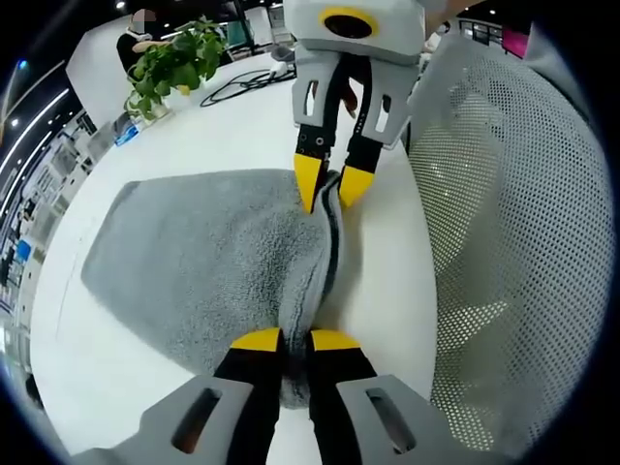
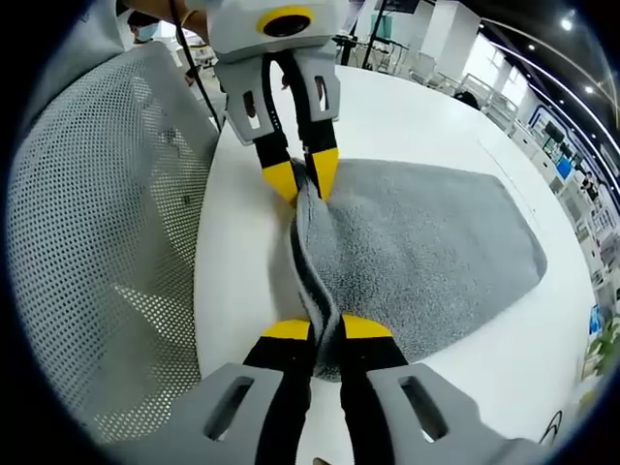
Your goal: Fold the towel on the table until its edges align and the towel forms a compact rectangular stack.
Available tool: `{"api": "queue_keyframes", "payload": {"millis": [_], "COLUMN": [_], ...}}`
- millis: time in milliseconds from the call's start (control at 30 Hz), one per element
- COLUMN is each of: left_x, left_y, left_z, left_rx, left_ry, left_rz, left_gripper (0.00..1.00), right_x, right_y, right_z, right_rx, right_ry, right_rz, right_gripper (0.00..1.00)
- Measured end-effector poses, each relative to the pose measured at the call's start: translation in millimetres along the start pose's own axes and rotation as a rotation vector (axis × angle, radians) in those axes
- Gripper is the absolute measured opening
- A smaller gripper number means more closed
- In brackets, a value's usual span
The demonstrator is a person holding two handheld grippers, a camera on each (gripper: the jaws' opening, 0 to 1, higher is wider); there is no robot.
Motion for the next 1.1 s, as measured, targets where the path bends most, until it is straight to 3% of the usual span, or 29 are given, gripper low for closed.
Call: {"api": "queue_keyframes", "payload": {"millis": [33, 67, 233, 467, 567, 667, 833, 1100], "left_x": [0.4, 0.7, -0.6, -2.7, -1.3, 0.2, 0.6, 9.6], "left_y": [-0.1, 1.4, 6.7, 28.2, 35.4, 42.5, 44.3, 34.8], "left_z": [0.2, -0.2, -1.7, -7.1, -9.3, -11.2, -17.0, -37.4], "left_rx": [0.012, 0.018, 0.013, -0.005, -0.060, -0.077, -0.084, -0.038], "left_ry": [-0.027, -0.033, -0.009, -0.010, -0.031, -0.043, -0.040, -0.003], "left_rz": [0.067, 0.077, 0.006, 0.040, 0.042, 0.094, 0.088, 0.077], "left_gripper": [0.07, 0.07, 0.06, 0.06, 0.06, 0.06, 0.05, 0.05], "right_x": [0.4, 0.8, 0.2, -0.2, -0.6, -0.9, 3.0, 17.9], "right_y": [-1.9, -2.5, -9.7, -31.0, -37.1, -41.4, -43.5, -33.4], "right_z": [-0.2, -0.7, -4.4, -8.9, -10.7, -14.3, -20.9, -40.4], "right_rx": [-0.003, -0.007, -0.016, 0.007, 0.036, 0.062, 0.070, 0.028], "right_ry": [-0.004, -0.007, -0.007, -0.015, -0.023, -0.032, -0.018, 0.039], "right_rz": [0.000, -0.005, -0.004, -0.014, 0.013, 0.003, 0.031, 0.056], "right_gripper": [0.07, 0.07, 0.06, 0.06, 0.06, 0.05, 0.05, 0.04]}}
Point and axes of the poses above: the point that each gripper's makers call its tool centre point, and the gripper's own axes: z roughly forward along the fingers, y roughly to its right, x roughly out of its top, the point moved 2 cm from there along -z, roughly backward along the fingers, and after that the axes turned 6 degrees about z, right-handed, at the moved point
